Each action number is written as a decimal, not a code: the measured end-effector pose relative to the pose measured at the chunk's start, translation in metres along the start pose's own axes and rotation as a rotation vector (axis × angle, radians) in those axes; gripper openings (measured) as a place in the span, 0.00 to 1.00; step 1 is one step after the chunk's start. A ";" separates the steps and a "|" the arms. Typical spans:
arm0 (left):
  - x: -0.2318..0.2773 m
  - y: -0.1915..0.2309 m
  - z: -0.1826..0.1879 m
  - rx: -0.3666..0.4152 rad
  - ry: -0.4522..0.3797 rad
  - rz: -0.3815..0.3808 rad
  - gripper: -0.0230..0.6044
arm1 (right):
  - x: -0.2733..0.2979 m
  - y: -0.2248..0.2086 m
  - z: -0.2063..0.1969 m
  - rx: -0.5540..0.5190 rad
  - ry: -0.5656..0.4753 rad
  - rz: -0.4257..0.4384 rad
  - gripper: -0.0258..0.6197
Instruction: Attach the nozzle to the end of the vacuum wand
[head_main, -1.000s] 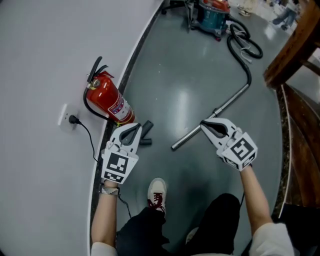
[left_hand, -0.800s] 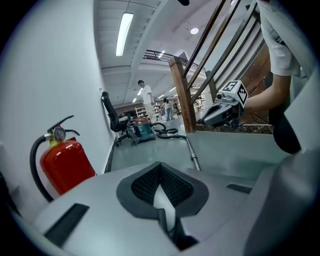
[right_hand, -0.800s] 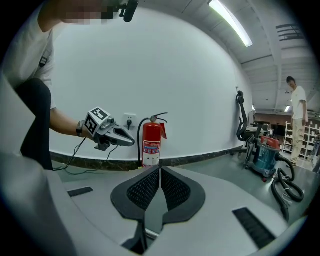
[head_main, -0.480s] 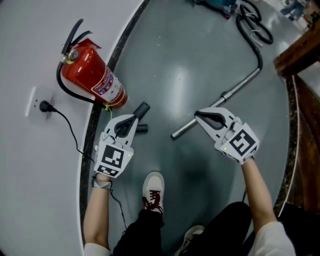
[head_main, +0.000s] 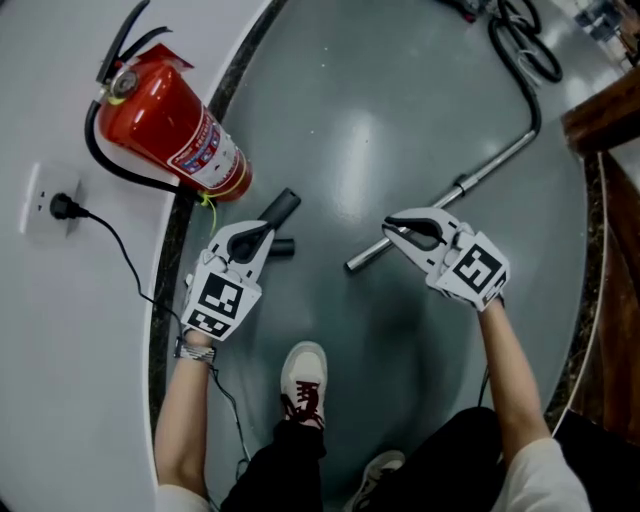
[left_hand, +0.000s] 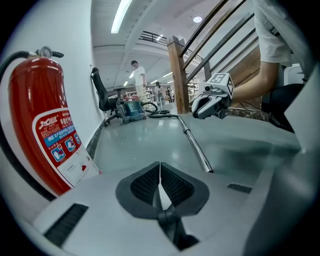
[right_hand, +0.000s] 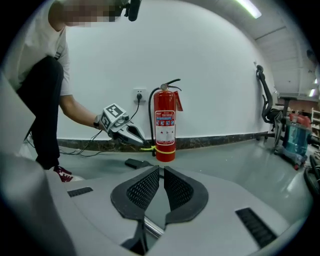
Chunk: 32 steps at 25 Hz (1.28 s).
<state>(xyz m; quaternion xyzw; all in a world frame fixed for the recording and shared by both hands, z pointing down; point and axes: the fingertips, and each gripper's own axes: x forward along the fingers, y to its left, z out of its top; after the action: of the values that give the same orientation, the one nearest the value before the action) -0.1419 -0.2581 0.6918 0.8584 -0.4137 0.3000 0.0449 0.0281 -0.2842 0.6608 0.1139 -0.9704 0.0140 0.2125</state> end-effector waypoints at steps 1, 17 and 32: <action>0.004 -0.001 -0.005 0.002 0.014 -0.016 0.07 | 0.003 0.001 -0.005 -0.003 0.008 0.027 0.09; 0.043 -0.033 -0.075 0.114 0.281 -0.254 0.26 | 0.039 0.019 -0.084 -0.064 0.208 0.306 0.24; 0.062 -0.054 -0.132 0.375 0.560 -0.400 0.37 | 0.042 0.027 -0.174 -0.495 0.619 0.440 0.35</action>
<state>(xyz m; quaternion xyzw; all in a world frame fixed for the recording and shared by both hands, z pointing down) -0.1351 -0.2223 0.8429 0.8004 -0.1481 0.5783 0.0556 0.0556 -0.2535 0.8370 -0.1589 -0.8363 -0.1403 0.5056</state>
